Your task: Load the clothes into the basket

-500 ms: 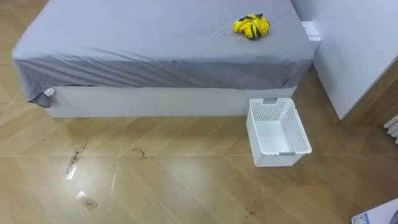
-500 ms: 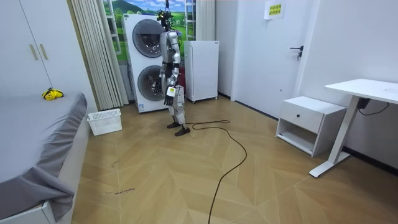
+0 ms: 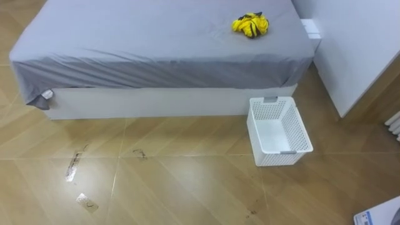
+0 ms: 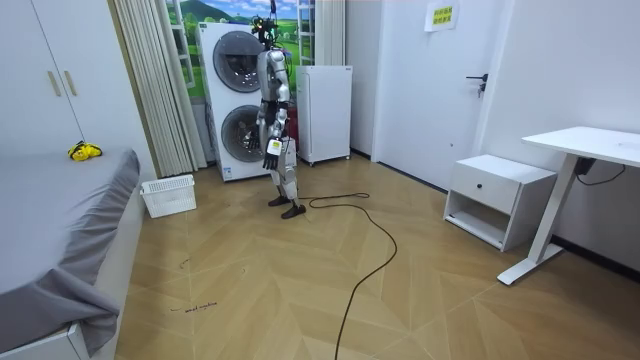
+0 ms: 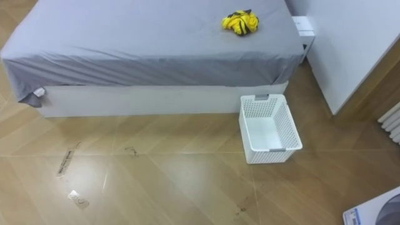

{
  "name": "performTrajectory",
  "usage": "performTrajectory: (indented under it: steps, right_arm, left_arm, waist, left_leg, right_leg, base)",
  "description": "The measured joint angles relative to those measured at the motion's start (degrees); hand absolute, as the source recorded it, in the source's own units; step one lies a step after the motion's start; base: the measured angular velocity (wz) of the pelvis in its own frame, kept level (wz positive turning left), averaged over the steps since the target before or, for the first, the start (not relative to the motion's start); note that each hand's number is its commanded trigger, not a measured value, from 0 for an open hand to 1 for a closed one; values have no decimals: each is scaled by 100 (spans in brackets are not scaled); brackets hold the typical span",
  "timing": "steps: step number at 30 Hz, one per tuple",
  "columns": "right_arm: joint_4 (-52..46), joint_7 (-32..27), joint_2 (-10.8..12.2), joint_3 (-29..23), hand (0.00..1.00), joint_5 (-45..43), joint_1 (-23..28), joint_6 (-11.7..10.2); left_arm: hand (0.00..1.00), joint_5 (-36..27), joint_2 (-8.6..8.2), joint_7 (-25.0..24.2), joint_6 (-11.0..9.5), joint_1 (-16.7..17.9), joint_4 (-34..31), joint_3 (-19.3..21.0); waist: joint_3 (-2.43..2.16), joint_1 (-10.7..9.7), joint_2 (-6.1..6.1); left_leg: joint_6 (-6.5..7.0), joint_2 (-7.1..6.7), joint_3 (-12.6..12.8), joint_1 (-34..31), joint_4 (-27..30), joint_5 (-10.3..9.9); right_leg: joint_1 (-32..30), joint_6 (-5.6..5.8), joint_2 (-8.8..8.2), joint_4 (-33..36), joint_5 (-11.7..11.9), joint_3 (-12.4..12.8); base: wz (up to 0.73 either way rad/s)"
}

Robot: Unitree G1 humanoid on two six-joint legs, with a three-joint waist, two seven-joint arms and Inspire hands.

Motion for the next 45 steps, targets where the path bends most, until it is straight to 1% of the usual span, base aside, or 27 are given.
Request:
performTrajectory:
  steps: [9, 14, 16, 18, 20, 21, 22, 23, 24, 25, 26, 27, 28, 29, 30, 31, 32, 33, 34, 35, 36, 37, 39, 40, 42, 43, 45]
  right_arm:
    - [-7, 28, 1, 42, 0, 114, -1, 28]
    - [-61, 25, 2, 71, 0, 72, -3, 99]
    - [-66, 86, 15, 65, 0, 71, -18, 106]
    - [-93, 133, 42, 69, 0, 75, 9, 106]
    - [-147, 189, 0, 81, 0, 128, 28, 104]
    - [-142, 175, -34, 84, 0, 157, 41, 108]
    - [-143, 153, -53, 90, 0, 187, 43, 115]
    - [-143, 153, -63, 87, 0, 219, 41, 119]
    - [-151, 161, -76, 102, 0, 242, 22, 121]
    - [-161, 168, -110, 117, 0, 209, 16, 127]
    - [-159, 171, -113, 140, 0, 197, 21, 156]
    - [-156, 176, -93, 192, 0, 196, 30, 200]
    - [-157, 176, -89, 193, 0, 205, 42, 233]
    - [-157, 176, -89, 191, 0, 199, 46, 234]
    - [-158, 170, -91, 154, 0, 147, 52, 233]
    - [-157, 160, -82, 56, 0, 130, 37, 221]
    - [-160, 145, -79, 33, 0, 122, 41, 206]
    - [-171, 101, -77, -5, 0, 124, 46, 180]
    - [-223, 36, -59, -10, 0, 127, 33, 116]
    - [-232, 0, -38, -9, 0, 127, 35, 89]
    - [-240, -62, -2, -11, 0, 135, 54, 89]
    - [-257, -72, -6, -17, 0, 138, 122, 93]
    - [-401, -71, -2, -57, 0, 145, 141, 91]
    - [-528, -62, 1, -53, 0, 147, 129, 90]
    - [-908, -106, -4, -53, 0, 177, 171, 97]
    - [-1096, -134, 4, -46, 0, 171, 155, 97]
    - [-1290, -213, 9, -46, 0, 171, 103, 96]
  left_arm:
    - [0, -103, -9, 58, 12, 0, -9, -107]
    - [0, -163, -15, 138, 19, 15, -12, -66]
    - [0, -344, -7, 131, 18, 31, -23, 70]
    - [0, -552, 7, 123, 19, 63, -79, 172]
    - [0, -862, 1, 74, -1, 102, -227, 175]
    - [0, -1016, -6, 32, -29, 103, -244, 148]
    - [0, -1152, -6, 11, -58, 29, -252, 93]
    - [0, -1230, -5, 2, -76, 23, -272, 58]
    - [0, -1457, -25, -25, -140, 57, -366, 7]
    - [0, -1610, -74, -34, -206, 67, -425, 6]
    - [0, -1654, -82, -35, -241, 83, -448, 6]
    - [0, -1792, -76, -30, -300, 153, -505, 33]
    - [0, -1816, -78, -29, -309, 188, -519, 72]
    - [0, -1844, -78, -30, -320, 207, -520, 84]
    - [0, -1841, -77, -30, -357, 243, -515, 125]
    - [0, -1845, -57, -29, -393, 217, -499, 127]
    - [0, -1853, -50, -29, -412, 178, -481, 128]
    - [0, -1856, -43, -29, -418, 146, -479, 130]
    - [0, -1867, -28, -31, -424, 139, -449, 122]
    - [0, -1902, -20, -31, -427, 132, -416, 121]
    - [0, -1910, -11, -19, -439, 136, -371, 123]
    - [0, -1896, -15, 10, -438, 184, -371, 60]
    - [0, -1733, 29, 62, -431, 149, -330, -22]
    - [0, -1556, 42, 131, -415, 47, -250, 0]
    - [0, -1405, 23, 175, -353, -28, -230, -8]
    - [0, -1288, 28, 174, -347, -36, -234, -15]
    - [0, -1248, 68, 191, -316, -49, -242, -182]
  waist:
    - [7, -9, -19]
    - [10, 7, -56]
    - [-7, 21, -96]
    - [-6, 36, -145]
    - [22, 92, -73]
    - [37, 80, -71]
    - [42, 61, -65]
    - [37, 55, -79]
    - [20, 77, -126]
    - [29, 159, -118]
    - [27, 202, -116]
    - [21, 276, -143]
    - [22, 320, -146]
    - [12, 317, -169]
    - [-15, 288, -242]
    - [-47, 260, -323]
    - [-6, 245, -409]
    - [27, 228, -443]
    - [12, 270, -406]
    - [26, 283, -415]
    - [48, 277, -387]
    - [5, 279, -372]
    - [-2, 293, -315]
    - [73, 322, -293]
    - [76, 288, -170]
    - [87, 265, -82]
    - [88, 135, -46]
  left_leg:
    - [0, -1, -10, -15, 1, -5]
    - [-51, 55, 13, -75, 282, -188]
    - [-133, 141, 38, -390, 1022, -429]
    - [-151, 221, 121, -756, 1898, -444]
    - [-135, 428, 139, -1200, 3016, -427]
    - [-37, 456, 5, -1557, 3592, -429]
    - [90, 300, -10, -1850, 3510, -506]
    - [99, 216, 0, -2023, 3361, -511]
    - [55, -1, 39, -2375, 2808, -462]
    - [-117, -111, 39, -2643, 2031, -222]
    - [-145, -120, 45, -2722, 1598, -32]
    - [-143, -109, 68, -2811, 1037, 461]
    - [-90, -101, 96, -2807, 708, 891]
    - [-41, -118, 158, -2803, 659, 1093]
    - [170, -234, 302, -2813, 742, 1418]
    - [394, -397, 426, -2877, 1048, 1361]
    - [412, -447, 505, -2915, 1285, 1223]
    - [472, -473, 595, -2963, 1695, 892]
    - [546, -454, 664, -2961, 2087, 575]
    - [624, -434, 727, -2948, 2315, 467]
    - [726, -406, 833, -2818, 2607, 324]
    - [661, -454, 813, -2353, 2310, 72]
    - [624, -570, 647, -1697, 1721, -300]
    - [621, -605, 576, -1393, 1538, -377]
    - [595, -531, 240, -1003, 1248, -418]
    - [564, -442, 27, -781, 1090, -447]
    - [509, -367, -246, -430, 834, -480]
  right_leg:
    - [-6, -3, -18, 21, -34, -86]
    - [-123, -52, 5, 399, -293, -87]
    - [-303, -116, 24, 760, -549, -91]
    - [-280, -173, 8, 860, -650, -87]
    - [-169, -288, 56, 898, -730, -26]
    - [-62, -342, 123, 969, -849, 87]
    - [-7, -364, 68, 1015, -954, 93]
    - [7, -360, 16, 1027, -1002, 96]
    - [33, -323, -111, 1041, -1088, 103]
    - [73, -284, -188, 1008, -1161, 134]
    - [124, -267, -217, 987, -1209, 170]
    - [263, -229, -311, 968, -1329, 275]
    - [460, -156, -400, 865, -1430, 371]
    - [548, -97, -470, 813, -1471, 396]
    - [687, 19, -662, 720, -1584, 421]
    - [752, 159, -858, 689, -1684, 383]
    - [773, 202, -942, 713, -1698, 365]
    - [823, 371, -1059, 859, -1598, 261]
    - [815, 527, -1130, 1183, -1452, 234]
    - [798, 575, -1153, 1421, -1349, 235]
    - [767, 568, -1163, 2007, -1002, 225]
    - [564, 558, -1199, 2756, -414, 120]
    - [46, 473, -1262, 4006, 118, -46]
    - [-428, 314, -1174, 4540, -254, -134]
    - [-1150, 46, -847, 4653, -816, -450]
    - [-1612, 1, -587, 4294, -987, -679]
    - [-2104, 7, -322, 3175, -974, -781]
  base:
    - [1]
    - [0]
    - [-4]
    - [-6]
    - [-10]
    - [16]
    - [21]
    - [16]
    - [-6]
    - [-20]
    - [-45]
    - [-55]
    - [-52]
    - [-33]
    - [-13]
    - [-9]
    - [-9]
    - [-17]
    - [-18]
    - [-12]
    - [-5]
    - [0]
    - [5]
    - [7]
    - [18]
    - [27]
    - [57]
